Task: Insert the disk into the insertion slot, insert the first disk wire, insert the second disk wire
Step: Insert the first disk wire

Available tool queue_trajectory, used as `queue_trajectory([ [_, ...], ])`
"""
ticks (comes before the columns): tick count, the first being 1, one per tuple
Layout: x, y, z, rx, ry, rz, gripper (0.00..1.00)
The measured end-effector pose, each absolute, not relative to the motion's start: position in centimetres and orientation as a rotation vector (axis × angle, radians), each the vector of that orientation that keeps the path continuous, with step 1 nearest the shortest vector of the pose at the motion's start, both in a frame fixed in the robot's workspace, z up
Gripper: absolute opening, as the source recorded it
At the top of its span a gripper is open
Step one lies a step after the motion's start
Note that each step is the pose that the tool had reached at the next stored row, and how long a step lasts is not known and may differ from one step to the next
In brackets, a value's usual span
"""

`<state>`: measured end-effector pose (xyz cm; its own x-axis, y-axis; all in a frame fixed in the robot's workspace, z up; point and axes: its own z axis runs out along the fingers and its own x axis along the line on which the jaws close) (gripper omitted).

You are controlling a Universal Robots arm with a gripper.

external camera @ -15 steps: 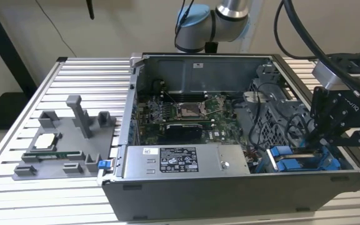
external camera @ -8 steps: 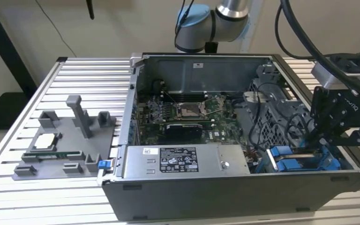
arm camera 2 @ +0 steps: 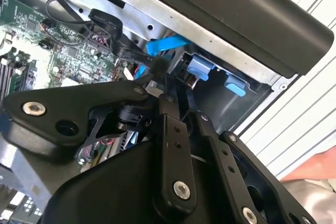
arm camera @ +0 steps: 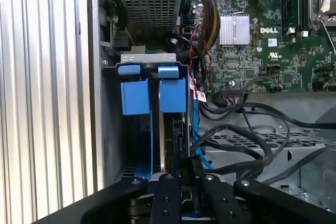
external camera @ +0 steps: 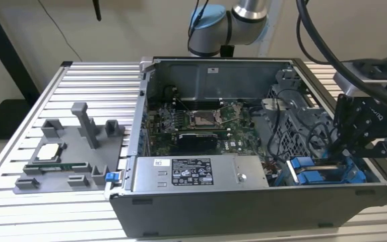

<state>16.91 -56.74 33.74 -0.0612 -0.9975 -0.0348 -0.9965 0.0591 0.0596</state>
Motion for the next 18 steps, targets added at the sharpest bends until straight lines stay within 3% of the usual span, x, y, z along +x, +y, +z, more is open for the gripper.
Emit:
queue_trajectory([
  [8,16.9,-56.7,33.1,2.127,-2.288,-0.104,0.00],
  [9,16.9,-56.7,33.1,2.127,-2.289,-0.105,1.00],
  [18,16.9,-56.7,34.2,2.127,-2.288,-0.104,1.00],
])
